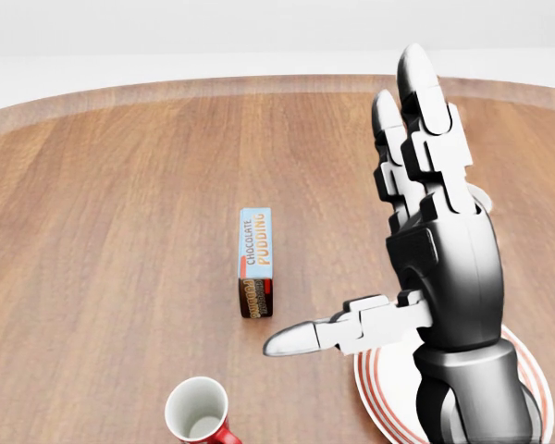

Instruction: Pick up the red mug and put it on the plate

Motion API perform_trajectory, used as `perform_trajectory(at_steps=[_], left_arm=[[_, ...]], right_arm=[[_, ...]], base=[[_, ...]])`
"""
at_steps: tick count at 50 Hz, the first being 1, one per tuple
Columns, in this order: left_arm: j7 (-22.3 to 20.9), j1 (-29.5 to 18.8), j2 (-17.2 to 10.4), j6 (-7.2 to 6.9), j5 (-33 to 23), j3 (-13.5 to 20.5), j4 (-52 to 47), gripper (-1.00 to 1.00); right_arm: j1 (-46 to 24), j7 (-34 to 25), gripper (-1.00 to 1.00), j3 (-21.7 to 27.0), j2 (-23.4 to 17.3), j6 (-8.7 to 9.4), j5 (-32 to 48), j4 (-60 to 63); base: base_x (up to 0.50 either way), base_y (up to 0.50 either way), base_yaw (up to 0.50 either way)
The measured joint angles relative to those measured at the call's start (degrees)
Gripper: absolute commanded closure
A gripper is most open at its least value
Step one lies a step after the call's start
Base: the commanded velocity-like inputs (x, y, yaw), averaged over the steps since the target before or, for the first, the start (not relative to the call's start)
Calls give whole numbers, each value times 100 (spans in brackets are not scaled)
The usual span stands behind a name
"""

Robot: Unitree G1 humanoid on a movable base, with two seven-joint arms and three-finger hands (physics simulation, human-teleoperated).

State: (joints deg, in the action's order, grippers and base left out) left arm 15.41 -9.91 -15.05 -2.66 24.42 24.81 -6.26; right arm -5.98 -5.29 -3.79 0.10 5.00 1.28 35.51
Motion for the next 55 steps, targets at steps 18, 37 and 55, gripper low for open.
perform_trajectory(at_steps=[18, 37, 55], left_arm=[[-5, 14, 28, -28, -40, -5, -62, -100], [-6, 17, 31, -34, -31, -7, -69, -100], [-14, -9, 21, 15, -30, -20, 16, -100]], right_arm=[[-117, -393, -100, -1616, 745, 0, 1149, -2015], [-372, -483, -100, -1542, 1066, 0, 1391, -4145], [-396, -542, -100, -1344, 1100, 0, 1448, -5413]], base=[[0, 0, 0], [0, 0, 0], [0, 0, 0]])
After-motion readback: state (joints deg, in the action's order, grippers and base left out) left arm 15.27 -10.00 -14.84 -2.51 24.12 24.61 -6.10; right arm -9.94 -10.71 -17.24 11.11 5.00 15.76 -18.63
